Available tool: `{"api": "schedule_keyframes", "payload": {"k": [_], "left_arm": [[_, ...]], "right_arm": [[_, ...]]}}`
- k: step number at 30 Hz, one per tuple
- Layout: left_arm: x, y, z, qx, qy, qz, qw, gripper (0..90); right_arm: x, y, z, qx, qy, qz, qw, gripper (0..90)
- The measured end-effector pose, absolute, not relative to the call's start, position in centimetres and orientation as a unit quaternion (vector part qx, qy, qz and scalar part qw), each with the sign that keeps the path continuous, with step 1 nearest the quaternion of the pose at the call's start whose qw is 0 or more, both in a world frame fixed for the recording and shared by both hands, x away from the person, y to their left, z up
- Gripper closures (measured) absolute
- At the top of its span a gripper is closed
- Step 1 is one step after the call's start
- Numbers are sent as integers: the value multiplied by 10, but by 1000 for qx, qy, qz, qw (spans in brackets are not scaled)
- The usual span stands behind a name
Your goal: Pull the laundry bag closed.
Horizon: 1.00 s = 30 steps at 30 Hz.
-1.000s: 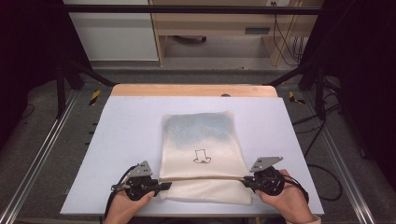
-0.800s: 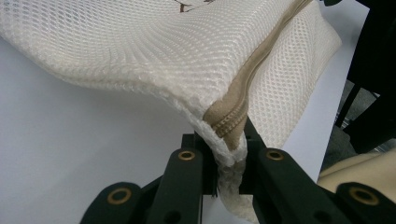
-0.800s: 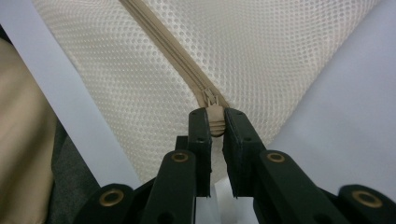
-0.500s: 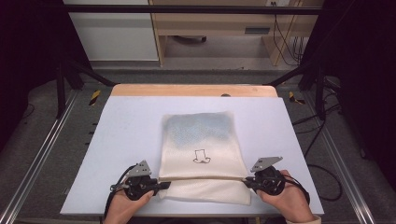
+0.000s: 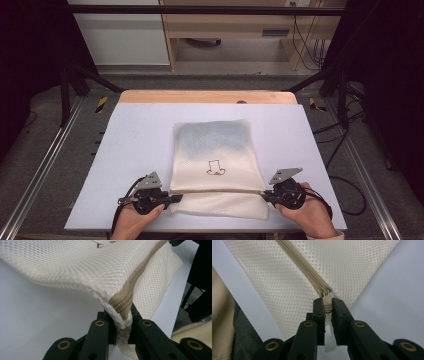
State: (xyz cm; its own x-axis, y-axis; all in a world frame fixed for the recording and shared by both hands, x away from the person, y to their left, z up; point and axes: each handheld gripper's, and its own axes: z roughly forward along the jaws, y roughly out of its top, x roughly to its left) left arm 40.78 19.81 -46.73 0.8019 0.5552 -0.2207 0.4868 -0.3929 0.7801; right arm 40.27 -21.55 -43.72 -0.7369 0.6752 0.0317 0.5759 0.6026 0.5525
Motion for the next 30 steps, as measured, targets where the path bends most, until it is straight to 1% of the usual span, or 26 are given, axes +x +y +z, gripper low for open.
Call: {"api": "schedule_keyframes", "payload": {"k": [6,15,20,22,23,24,25,27,28,29,30], "left_arm": [[407,198,-467,834,313,39,454,833],[407,196,-468,836,316,36,448,822],[407,197,-467,837,320,32,443,789],[407,197,-467,833,326,29,446,742],[407,197,-467,833,326,29,446,703],[407,198,-466,829,334,30,448,671],[406,200,-465,828,335,33,449,662],[406,202,-463,824,343,40,450,599],[406,203,-462,821,348,42,451,564],[406,203,-462,821,348,42,451,546],[406,206,-461,817,353,48,453,528]], "right_arm": [[403,-217,-438,354,891,268,92,819],[405,-217,-443,357,892,265,83,819],[405,-214,-445,357,894,260,80,816],[406,-213,-446,356,893,261,80,804],[406,-213,-446,359,892,262,80,784],[406,-213,-446,361,890,266,80,745],[407,-213,-445,363,889,268,81,706],[407,-212,-444,363,885,277,89,656],[407,-211,-442,361,885,279,91,604],[407,-211,-442,361,885,279,91,604],[408,-207,-440,362,881,288,99,534]]}}
